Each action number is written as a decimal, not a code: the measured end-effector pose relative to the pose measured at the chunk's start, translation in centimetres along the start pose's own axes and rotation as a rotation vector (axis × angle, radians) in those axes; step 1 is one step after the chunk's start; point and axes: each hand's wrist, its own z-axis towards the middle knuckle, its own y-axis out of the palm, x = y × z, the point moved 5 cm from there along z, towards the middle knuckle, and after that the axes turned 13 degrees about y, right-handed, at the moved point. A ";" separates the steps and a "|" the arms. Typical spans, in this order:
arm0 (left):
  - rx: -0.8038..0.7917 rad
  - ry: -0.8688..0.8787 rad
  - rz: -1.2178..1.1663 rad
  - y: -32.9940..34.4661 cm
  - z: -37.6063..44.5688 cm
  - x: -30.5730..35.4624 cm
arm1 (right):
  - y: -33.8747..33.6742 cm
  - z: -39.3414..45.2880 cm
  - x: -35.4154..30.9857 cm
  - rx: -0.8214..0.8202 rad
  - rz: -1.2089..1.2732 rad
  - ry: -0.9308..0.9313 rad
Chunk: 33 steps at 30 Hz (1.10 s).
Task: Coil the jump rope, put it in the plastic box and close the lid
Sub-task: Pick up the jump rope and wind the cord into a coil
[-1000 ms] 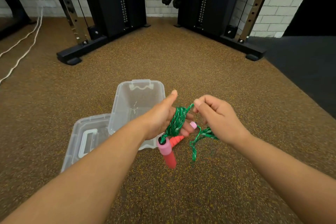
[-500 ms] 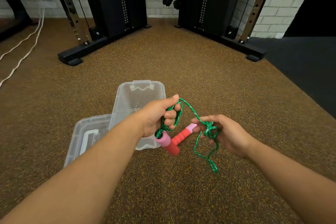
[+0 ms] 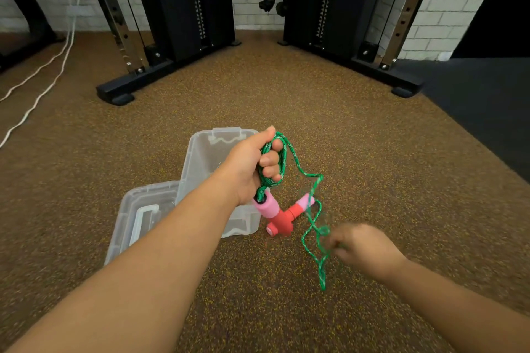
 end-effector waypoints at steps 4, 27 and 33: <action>-0.053 -0.025 0.045 0.2 -0.3 -0.1 | 1.9 0.5 1.0 -0.196 -0.294 0.081; 0.043 -0.017 -0.107 -0.3 0.1 -2.1 | -3.6 -0.2 -7.0 0.011 0.354 -0.012; -0.007 0.006 0.154 0.4 0.1 -2.4 | -6.3 -2.2 -10.1 0.112 0.347 -0.246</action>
